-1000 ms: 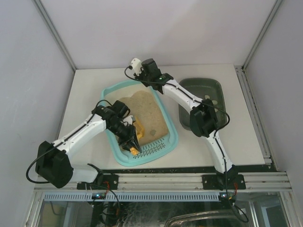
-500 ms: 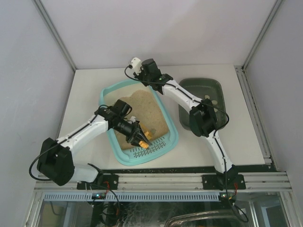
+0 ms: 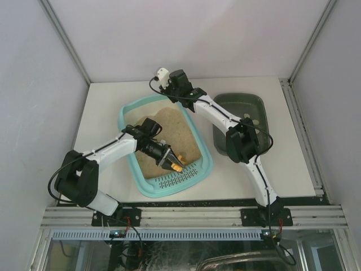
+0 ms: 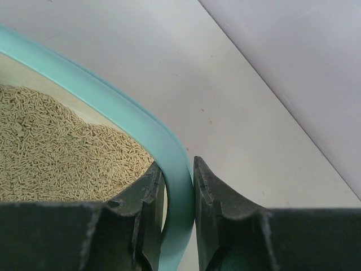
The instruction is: Clean the litter box
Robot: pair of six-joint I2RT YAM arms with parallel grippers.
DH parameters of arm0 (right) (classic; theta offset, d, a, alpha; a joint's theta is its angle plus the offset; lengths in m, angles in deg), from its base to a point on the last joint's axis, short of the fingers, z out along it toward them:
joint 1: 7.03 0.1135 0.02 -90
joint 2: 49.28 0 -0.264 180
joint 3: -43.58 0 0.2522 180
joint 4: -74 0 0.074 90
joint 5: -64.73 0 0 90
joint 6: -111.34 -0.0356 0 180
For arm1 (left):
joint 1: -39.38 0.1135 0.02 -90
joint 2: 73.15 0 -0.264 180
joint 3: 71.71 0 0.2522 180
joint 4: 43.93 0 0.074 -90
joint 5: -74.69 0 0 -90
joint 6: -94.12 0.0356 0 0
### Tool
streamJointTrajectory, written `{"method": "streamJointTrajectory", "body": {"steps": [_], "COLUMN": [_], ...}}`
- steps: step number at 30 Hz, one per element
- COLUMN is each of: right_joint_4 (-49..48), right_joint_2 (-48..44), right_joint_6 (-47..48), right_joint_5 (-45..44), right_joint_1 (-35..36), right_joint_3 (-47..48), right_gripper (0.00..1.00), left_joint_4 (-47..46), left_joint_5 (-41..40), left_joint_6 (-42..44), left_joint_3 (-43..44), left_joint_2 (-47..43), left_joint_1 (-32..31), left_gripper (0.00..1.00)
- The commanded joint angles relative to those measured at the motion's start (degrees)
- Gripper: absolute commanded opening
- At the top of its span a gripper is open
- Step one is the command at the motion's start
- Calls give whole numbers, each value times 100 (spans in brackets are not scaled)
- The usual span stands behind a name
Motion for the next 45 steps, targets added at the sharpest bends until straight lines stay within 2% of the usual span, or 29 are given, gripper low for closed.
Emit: {"method": "streamJointTrajectory", "body": {"steps": [1, 6, 10, 15, 18, 21, 24, 29, 36, 43, 45], "right_joint_4": [-162, -67, -21, 34, 64, 96, 106, 107, 86, 160, 164], "right_joint_2": [76, 88, 64, 74, 87, 69, 1, -20, -11, -33, -44], "right_joint_6": [-633, -773, -753, -779, -780, -747, -745, -713, -642, -513, -505], "right_joint_5": [261, 358, 373, 452, 462, 426, 433, 420, 318, 322, 336], "right_joint_1": [-26, -179, -289, -479, -557, -594, -614, -649, -627, -657, -645], "right_joint_3": [-24, 9, -3, 71, 85, 61, -50, -64, -68, -146, -148], "right_gripper": [0, 0, 0, 0, 0, 0, 0, 0, 0, 0, 5], "left_joint_4": [-395, -740, -722, -814, -182, 985, 1356, 1330, 1124, 728, 499], "left_joint_5": [83, -66, -361, -333, -433, -954, -1334, -1530, -1838, -1519, -1538], "left_joint_6": [-223, 30, 886, 1564, 2431, 3347, 3875, 4161, 4548, 4617, 4520], "left_joint_3": [427, 891, 1167, 1148, 1373, 1750, 1848, 1794, 1719, 1278, 1108], "left_joint_2": [476, 957, 1167, 1215, 1415, 1705, 1895, 2034, 1755, 1257, 998], "left_joint_1": [27, 28, 27, 91, 100, 98, 98, 84, 80, 80, 80], "left_gripper": [0, 0, 0, 0, 0, 0, 0, 0, 0, 0, 0]}}
